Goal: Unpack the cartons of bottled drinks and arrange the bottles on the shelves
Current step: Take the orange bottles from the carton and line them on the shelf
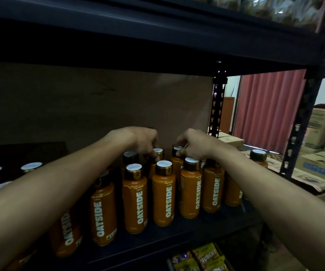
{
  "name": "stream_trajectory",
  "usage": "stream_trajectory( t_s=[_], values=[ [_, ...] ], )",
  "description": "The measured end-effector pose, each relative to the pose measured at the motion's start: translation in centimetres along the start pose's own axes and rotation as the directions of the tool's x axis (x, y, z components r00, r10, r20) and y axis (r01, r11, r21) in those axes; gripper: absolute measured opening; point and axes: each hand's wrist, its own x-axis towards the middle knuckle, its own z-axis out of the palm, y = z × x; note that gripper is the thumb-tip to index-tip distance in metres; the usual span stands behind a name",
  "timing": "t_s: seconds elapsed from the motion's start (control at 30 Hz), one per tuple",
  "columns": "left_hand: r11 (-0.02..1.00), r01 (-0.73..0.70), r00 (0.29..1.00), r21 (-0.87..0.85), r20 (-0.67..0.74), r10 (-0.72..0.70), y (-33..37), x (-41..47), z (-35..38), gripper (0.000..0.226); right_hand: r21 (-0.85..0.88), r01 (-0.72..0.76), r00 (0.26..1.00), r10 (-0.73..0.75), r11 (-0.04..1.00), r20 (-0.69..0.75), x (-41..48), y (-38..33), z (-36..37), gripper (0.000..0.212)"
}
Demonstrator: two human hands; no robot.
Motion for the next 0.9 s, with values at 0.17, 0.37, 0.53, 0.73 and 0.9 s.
stream_trajectory(
  t_s=[0.17,0.37,0.53,0.73,0.9],
  values=[
    [1.000,0.012,1.000,0.024,-0.014,-0.012,0.2,-0.2,0.1,0.040,0.018,-0.012,1.000,0.012,1.000,0.008,-0.3,0.1,-0.1,0.041],
    [0.999,0.031,1.000,0.008,-0.003,-0.031,0.1,-0.5,0.0,0.058,0.081,-0.003,0.993,0.012,0.997,-0.119,-2.1,-0.4,-0.5,0.042],
    [0.988,-0.053,0.990,-0.144,-0.137,0.033,0.6,-2.5,-0.2,0.070,0.116,-0.044,0.960,0.075,0.992,-0.271,-5.7,-0.8,-1.1,0.034],
    [0.895,-0.324,0.877,-0.306,-0.452,0.163,4.0,-7.3,1.0,0.047,0.177,-0.126,0.931,0.178,0.976,-0.319,-11.5,-1.1,-1.6,0.033],
    [0.751,-0.529,0.753,-0.395,-0.626,0.201,7.6,-10.7,5.6,0.030,0.150,-0.134,0.911,0.181,0.980,-0.371,-16.9,-1.4,-0.8,0.028]
  ],
)
